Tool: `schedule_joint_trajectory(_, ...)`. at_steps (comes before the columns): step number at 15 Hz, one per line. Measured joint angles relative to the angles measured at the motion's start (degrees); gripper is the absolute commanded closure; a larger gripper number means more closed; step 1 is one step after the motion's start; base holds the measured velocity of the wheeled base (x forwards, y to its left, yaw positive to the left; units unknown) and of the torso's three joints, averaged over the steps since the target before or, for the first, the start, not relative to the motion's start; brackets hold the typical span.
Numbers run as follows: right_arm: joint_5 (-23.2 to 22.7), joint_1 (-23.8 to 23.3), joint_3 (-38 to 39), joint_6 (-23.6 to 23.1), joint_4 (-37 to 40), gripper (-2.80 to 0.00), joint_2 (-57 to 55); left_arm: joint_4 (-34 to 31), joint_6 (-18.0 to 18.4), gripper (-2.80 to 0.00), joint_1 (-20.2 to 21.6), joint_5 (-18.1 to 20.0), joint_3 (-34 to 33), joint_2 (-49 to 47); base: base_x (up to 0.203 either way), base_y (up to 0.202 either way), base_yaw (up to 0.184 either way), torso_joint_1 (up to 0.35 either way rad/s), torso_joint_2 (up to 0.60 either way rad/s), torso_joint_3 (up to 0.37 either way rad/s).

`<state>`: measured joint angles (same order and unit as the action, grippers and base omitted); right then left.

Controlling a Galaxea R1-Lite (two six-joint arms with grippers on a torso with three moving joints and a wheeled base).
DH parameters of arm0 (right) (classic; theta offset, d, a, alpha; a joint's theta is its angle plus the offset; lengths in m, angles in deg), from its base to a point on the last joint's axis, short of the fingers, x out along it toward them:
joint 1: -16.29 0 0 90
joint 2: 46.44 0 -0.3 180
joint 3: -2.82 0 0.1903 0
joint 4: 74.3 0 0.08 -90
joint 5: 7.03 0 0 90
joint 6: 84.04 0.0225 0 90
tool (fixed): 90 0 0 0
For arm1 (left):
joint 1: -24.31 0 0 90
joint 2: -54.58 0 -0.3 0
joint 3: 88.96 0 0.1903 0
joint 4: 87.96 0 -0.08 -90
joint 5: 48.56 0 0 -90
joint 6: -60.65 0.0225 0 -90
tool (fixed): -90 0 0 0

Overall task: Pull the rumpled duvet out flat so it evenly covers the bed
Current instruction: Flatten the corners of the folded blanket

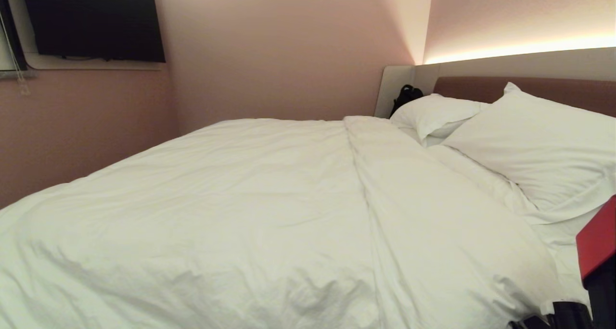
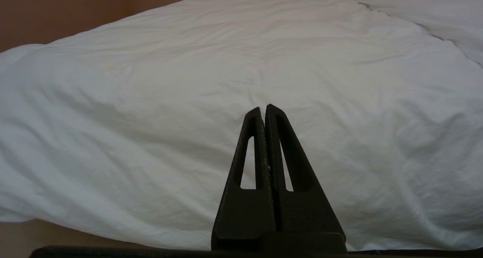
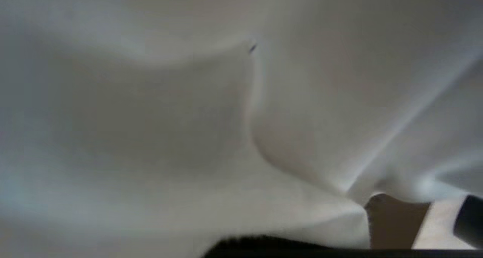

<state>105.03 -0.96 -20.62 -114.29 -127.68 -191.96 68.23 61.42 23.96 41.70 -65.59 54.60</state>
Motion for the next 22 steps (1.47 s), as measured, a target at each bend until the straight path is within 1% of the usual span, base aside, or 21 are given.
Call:
schedule_joint_trajectory(4, -0.12, 0.02, -0.02, 0.20, 1.52, 0.00, 2.18, 0.00, 0.02, 0.00, 0.00, 0.02, 0.00, 0.00, 0.000, 0.000, 0.000, 0.000, 0.00, 0.000)
schedule_joint_trajectory(8, -1.34, 0.06, -0.02, 0.22, 7.21, 0.00, 6.84, 0.00, 0.02, 0.00, 0.00, 0.04, 0.00, 0.00, 0.000, 0.000, 0.000, 0.000, 0.00, 0.000)
schedule_joint_trajectory(12, -3.31, 0.13, -0.02, 0.18, 16.06, 0.00, 15.69, 0.00, -0.01, 0.00, 0.00, 0.02, 0.00, 0.00, 0.000, 0.000, 0.000, 0.000, 0.00, 0.000)
schedule_joint_trajectory(15, -5.15, 0.46, 0.00, 0.20, 24.24, 0.00, 26.47, 0.00, -0.01, 0.00, 0.00, 0.02, 0.00, 0.00, 0.000, 0.000, 0.000, 0.000, 0.00, 0.000)
schedule_joint_trajectory(18, -8.44, 0.70, 0.00, 0.20, 32.73, 0.00, 38.51, 0.00, -0.01, 0.00, 0.00, 0.02, 0.00, 0.00, 0.000, 0.000, 0.000, 0.000, 0.00, 0.000)
schedule_joint_trajectory(22, -12.16, 0.80, -0.02, 0.28, 41.36, 0.00, 44.16, 0.00, -0.01, 0.00, 0.00, 0.02, 0.00, 0.00, 0.000, 0.000, 0.000, 0.000, 0.00, 0.000)
